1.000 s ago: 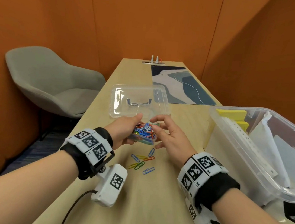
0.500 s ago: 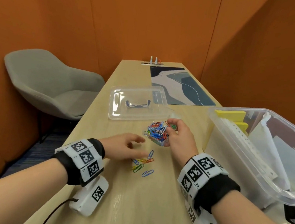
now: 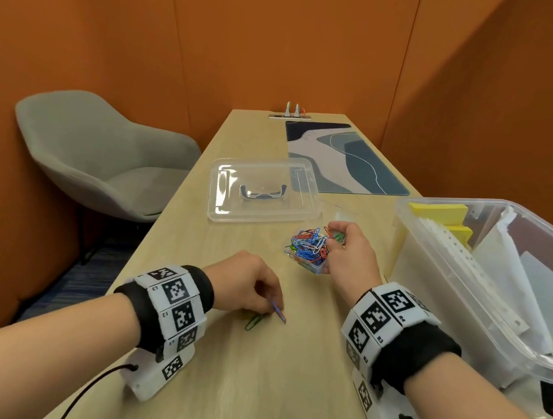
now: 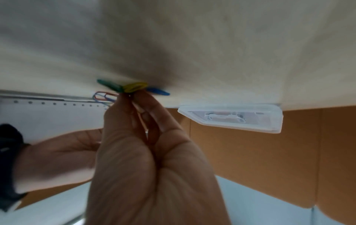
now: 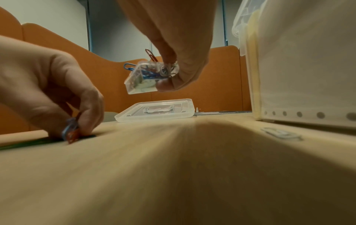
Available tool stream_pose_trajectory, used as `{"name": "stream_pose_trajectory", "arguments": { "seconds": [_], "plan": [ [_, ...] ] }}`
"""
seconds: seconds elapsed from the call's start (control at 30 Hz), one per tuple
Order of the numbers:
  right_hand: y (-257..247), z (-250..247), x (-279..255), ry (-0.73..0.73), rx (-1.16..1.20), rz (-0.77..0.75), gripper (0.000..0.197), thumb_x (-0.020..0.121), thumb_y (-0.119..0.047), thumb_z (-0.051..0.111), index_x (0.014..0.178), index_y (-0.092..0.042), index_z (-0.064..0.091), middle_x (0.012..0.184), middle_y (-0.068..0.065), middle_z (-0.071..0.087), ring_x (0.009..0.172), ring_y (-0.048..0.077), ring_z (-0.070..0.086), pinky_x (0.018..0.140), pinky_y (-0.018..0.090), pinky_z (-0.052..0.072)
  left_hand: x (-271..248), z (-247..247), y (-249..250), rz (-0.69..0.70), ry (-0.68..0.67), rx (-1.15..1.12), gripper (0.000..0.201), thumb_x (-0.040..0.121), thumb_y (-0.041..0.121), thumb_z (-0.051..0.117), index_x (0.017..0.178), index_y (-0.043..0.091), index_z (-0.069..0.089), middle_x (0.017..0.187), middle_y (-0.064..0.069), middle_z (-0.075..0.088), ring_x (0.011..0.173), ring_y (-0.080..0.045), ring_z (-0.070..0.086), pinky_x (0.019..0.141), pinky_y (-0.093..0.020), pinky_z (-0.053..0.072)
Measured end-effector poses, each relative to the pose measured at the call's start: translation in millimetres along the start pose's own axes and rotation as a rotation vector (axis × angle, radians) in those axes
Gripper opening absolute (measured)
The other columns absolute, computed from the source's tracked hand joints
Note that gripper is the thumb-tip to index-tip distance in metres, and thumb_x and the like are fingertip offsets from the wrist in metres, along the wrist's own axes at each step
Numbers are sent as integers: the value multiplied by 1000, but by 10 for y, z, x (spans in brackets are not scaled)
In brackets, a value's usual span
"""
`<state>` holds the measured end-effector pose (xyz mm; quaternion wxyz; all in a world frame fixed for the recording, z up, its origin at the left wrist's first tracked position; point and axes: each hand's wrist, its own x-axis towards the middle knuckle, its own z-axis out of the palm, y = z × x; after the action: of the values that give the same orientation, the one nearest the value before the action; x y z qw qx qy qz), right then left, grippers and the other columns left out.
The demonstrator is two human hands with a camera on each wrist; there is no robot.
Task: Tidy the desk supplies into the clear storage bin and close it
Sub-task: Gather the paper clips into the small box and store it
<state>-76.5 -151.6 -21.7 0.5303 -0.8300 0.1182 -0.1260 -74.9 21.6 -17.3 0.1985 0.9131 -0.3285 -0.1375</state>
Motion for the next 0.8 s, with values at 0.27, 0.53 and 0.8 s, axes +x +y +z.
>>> {"name": "stream_pose_trajectory", "arguments": {
  "seconds": [0.27,0.53,0.8],
  "plan": [
    [-29,9,-51,-57,-37,5,30,95,-5,40,122,-13,52,126,13,53,111,29,58,95,42,49,-16,-527,221,-43,103,-296,15,76,5,73,89,11,77,66,4,71,54,1,60,60,-10,50],
    [-68,30,-100,-98,-18,-3,31,94,-2,36,118,-12,53,125,16,53,110,32,58,94,42,49,229,-586,386,-18,299,-226,26,82,6,67,107,12,70,93,3,68,82,-2,62,73,-5,49],
    [-64,29,-95,-118,-34,4,35,92,1,37,121,-12,51,127,15,52,110,29,58,92,40,51,-270,-201,-67,-322,12,-9,53,58,36,86,105,21,65,83,14,60,70,-3,56,61,-6,41]
  ]
}}
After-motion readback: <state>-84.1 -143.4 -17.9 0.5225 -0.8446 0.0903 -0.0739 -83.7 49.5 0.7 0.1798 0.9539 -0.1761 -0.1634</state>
